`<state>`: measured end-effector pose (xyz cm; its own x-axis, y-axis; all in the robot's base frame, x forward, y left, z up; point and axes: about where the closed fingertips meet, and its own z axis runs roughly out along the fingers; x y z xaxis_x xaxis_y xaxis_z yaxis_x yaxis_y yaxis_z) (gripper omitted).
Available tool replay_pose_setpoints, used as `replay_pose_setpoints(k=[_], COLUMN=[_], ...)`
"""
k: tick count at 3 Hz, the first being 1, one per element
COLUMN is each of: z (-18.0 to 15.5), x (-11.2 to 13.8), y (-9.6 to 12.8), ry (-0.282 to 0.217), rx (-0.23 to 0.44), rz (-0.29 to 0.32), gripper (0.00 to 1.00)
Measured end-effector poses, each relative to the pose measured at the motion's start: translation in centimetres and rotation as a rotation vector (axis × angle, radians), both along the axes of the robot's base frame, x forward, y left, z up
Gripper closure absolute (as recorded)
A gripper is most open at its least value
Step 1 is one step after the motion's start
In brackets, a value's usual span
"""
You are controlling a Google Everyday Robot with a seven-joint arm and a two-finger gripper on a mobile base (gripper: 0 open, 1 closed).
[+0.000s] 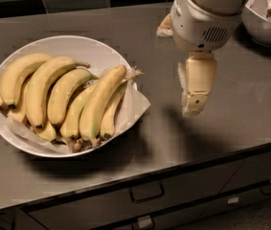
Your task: Pick banana from white bowl
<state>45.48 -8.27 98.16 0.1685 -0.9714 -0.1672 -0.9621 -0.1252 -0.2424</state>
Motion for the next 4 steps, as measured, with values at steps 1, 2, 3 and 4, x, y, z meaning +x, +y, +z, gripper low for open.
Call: replay_pose_setpoints(k=[1,2,3,4], z=[0.0,1.0,1.9,1.7], x=[0.0,-0.2,0.0,0.1], y=[0.0,3.3,7.2,10.0], ry=[0.000,-0.035,-0.048,-0.029], rx=[0.000,-0.029,-0.060,-0.071], rz=[0.000,0.098,0.211,0.300], gripper=[0.00,0.00,0.00,0.04])
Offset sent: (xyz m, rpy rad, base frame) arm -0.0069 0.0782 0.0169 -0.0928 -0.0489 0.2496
